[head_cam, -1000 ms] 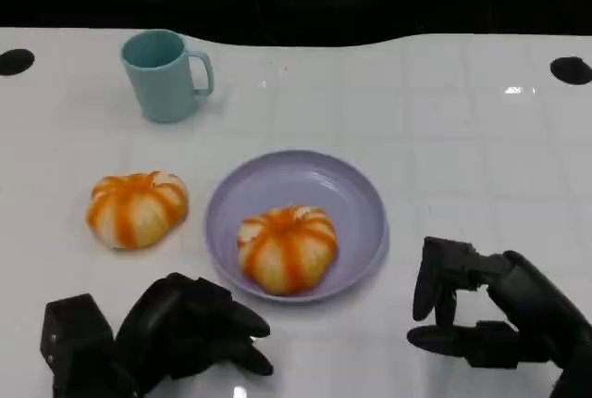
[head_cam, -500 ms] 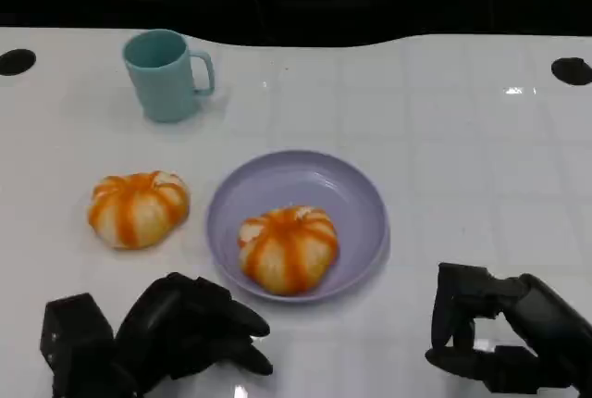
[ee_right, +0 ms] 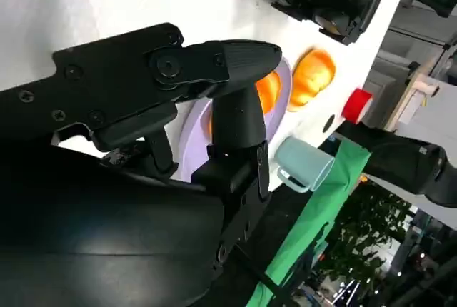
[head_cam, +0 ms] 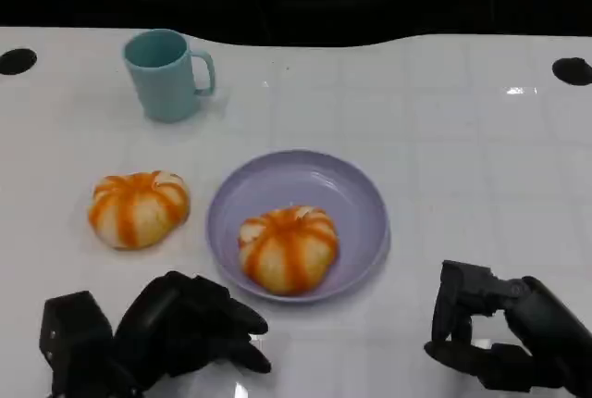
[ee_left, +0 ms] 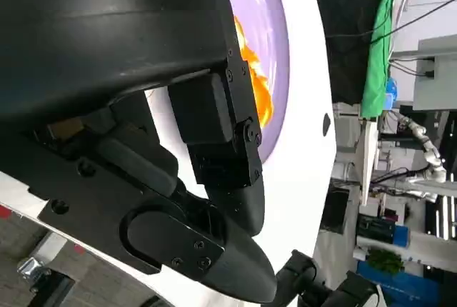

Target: Grasp the bread from the table and place it into the plate.

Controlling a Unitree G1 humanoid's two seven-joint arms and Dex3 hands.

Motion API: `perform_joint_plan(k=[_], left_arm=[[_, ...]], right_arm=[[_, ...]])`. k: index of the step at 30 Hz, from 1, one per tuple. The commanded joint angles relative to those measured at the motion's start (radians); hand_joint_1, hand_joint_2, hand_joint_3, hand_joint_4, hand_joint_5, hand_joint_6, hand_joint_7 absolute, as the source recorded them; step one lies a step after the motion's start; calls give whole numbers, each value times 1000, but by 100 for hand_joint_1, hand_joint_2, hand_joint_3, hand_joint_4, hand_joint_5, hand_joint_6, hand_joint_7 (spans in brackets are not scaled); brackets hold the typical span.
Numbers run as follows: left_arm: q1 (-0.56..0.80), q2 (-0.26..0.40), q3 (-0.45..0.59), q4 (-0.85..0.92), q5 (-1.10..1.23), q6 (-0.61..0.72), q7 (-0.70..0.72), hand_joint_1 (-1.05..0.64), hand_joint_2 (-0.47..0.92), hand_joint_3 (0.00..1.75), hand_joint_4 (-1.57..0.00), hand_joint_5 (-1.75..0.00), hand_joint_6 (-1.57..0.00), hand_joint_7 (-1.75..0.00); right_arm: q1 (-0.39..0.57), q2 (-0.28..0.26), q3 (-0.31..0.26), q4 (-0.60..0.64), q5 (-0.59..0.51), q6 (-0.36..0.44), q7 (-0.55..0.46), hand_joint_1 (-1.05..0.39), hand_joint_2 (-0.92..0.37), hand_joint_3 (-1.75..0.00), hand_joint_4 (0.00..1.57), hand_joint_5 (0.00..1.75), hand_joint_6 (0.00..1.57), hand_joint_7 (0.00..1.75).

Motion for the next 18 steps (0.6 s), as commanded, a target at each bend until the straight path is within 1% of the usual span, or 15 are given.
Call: perform_joint_plan(k=[1,9,14,18], left_arm=[[-14,20,9,20,-7,-21,-8,-105,81,0,-155,-21,-154,0],[-24,27,11,42,-5,-29,-12,-105,81,0,-155,-21,-153,0],[-26,25,16,37,-16,-6,-18,-105,80,0,-156,-21,-154,0],[-27,23,19,38,-13,-12,-20,-105,80,0,-156,-21,-154,0]], right_arm=[[-8,0,-12,23,-11,-16,-24,-46,-92,-32,80,175,61,175],[-22,11,-11,56,-17,-47,-41,-45,-92,-29,82,175,63,175],[-28,13,-11,62,-14,-42,-41,-45,-92,-28,80,175,62,175],[-31,15,-12,65,-9,-40,-39,-44,-92,-28,80,175,62,175]])
